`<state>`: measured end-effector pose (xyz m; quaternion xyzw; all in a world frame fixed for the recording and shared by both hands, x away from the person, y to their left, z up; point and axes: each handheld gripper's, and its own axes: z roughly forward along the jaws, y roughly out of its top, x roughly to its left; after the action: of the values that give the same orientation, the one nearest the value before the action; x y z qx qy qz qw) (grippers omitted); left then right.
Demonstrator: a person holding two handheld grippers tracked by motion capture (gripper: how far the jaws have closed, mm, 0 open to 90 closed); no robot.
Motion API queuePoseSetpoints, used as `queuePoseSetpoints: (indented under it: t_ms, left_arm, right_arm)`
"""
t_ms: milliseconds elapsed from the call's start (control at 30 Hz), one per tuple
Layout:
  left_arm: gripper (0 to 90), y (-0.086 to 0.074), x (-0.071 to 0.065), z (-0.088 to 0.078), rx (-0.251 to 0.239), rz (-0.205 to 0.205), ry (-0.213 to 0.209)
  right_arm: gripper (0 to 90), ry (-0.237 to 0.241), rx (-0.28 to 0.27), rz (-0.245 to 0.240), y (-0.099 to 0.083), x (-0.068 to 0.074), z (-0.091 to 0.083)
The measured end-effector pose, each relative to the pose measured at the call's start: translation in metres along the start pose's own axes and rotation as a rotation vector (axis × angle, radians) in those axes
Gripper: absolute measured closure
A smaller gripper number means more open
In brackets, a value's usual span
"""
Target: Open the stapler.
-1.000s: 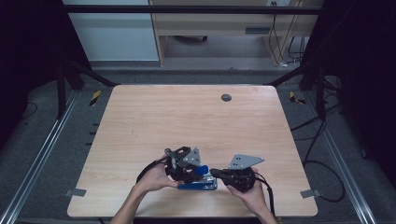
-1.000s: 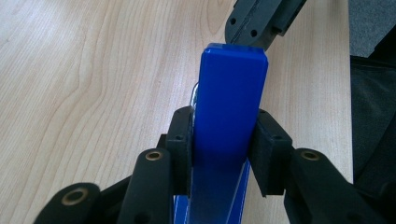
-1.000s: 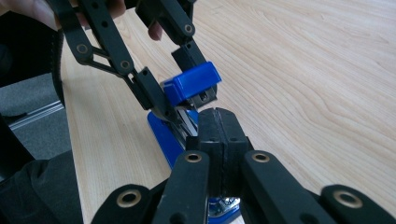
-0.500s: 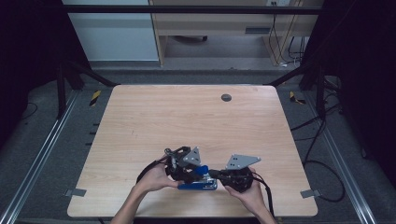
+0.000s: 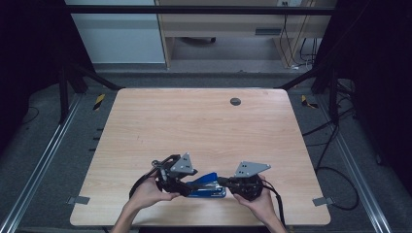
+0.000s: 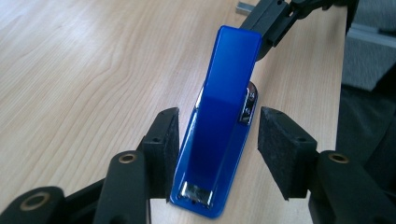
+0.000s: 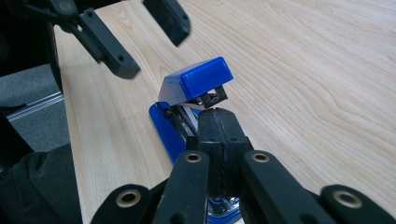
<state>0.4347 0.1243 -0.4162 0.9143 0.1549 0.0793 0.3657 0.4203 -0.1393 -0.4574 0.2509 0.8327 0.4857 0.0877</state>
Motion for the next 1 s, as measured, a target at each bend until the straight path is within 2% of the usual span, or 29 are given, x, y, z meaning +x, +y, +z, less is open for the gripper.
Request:
queuePoseSetpoints:
  t_ms: [100, 167, 233, 267, 300, 367, 433, 533, 567, 633, 733, 767, 900, 1000]
  left_arm:
    - [49.6, -0.01, 0.0, -0.003, -0.023, -0.049, 0.035]
    - [51.1, -0.015, 0.002, -0.005, -0.054, -0.097, 0.05]
    - [52.8, -0.019, 0.002, -0.007, -0.084, -0.126, 0.046]
    - [54.0, -0.019, 0.002, -0.007, -0.084, -0.126, 0.046]
    - [54.8, -0.021, 0.001, -0.01, -0.116, -0.148, 0.057]
    - [57.0, -0.021, 0.0, -0.012, -0.125, -0.157, 0.07]
    - [59.6, -0.024, -0.002, -0.016, -0.153, -0.187, 0.126]
    - [62.8, -0.029, -0.008, -0.018, -0.19, -0.22, 0.173]
    - [64.1, -0.029, -0.008, -0.018, -0.19, -0.22, 0.173]
    - [65.6, -0.034, -0.015, -0.016, -0.218, -0.257, 0.217]
    - [69.4, -0.038, -0.021, -0.013, -0.231, -0.272, 0.237]
    - [70.8, -0.043, -0.029, -0.009, -0.247, -0.282, 0.272]
    - [75.5, -0.053, -0.043, -0.004, -0.333, -0.341, 0.304]
    - [77.9, -0.058, -0.051, 0.0, -0.356, -0.363, 0.329]
  right_arm:
    - [90.0, 0.0, 0.0, 0.0, 0.0, 0.0, 0.0]
    - [90.0, -0.001, -0.002, -0.002, 0.0, 0.0, 0.0]
    - [90.0, 0.0, -0.002, -0.003, 0.0, 0.0, 0.0]
    - [90.0, 0.0, -0.002, -0.003, 0.0, 0.0, 0.0]
    - [90.0, 0.001, -0.002, -0.003, 0.0, 0.0, 0.0]
    - [90.0, -0.001, -0.003, -0.004, 0.0, 0.0, 0.0]
    - [90.0, -0.003, -0.005, -0.005, 0.0, 0.001, 0.0]
    - [90.0, -0.004, -0.006, -0.006, 0.0, 0.001, 0.0]
    - [90.0, -0.004, -0.006, -0.006, 0.0, 0.001, 0.0]
    - [90.0, -0.003, -0.007, -0.006, 0.0, 0.0, 0.001]
    - [90.0, -0.002, -0.008, -0.004, -0.001, 0.0, 0.001]
    - [90.0, -0.002, -0.008, -0.005, -0.001, 0.0, 0.001]
    - [90.0, -0.004, -0.006, -0.008, 0.0, 0.001, 0.001]
    - [90.0, -0.003, -0.005, -0.006, 0.0, 0.001, 0.001]
